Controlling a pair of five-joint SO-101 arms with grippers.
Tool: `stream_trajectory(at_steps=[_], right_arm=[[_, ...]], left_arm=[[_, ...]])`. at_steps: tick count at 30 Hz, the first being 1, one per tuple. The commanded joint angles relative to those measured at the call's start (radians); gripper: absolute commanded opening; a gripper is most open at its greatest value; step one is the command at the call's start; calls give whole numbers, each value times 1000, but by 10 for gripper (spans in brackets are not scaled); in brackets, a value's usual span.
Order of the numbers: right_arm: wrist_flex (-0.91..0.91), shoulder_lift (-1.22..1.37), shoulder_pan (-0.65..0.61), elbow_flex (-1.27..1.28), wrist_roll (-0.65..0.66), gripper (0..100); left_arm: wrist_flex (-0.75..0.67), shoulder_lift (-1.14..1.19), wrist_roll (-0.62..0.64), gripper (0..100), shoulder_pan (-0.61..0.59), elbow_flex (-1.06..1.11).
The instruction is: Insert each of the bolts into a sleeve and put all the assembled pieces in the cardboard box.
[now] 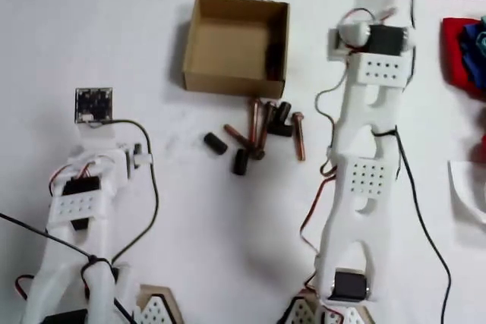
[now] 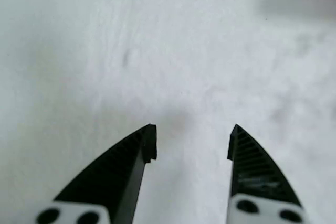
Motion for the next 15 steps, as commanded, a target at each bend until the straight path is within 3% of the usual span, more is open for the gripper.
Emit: stream_trajectory(at_steps=[1, 6, 10, 15], right_arm=[[33, -153, -51, 80, 60, 173], [33, -395, -151, 555, 61, 173], [13, -619, -315, 1036, 114, 176], [-251, -774, -430, 1375, 198, 178]], left_arm=[[-17, -5, -3, 234, -3, -2], [-17, -5, -3, 234, -9, -4], [-17, -5, -2, 234, -9, -4], [-17, -5, -2, 234, -26, -7]])
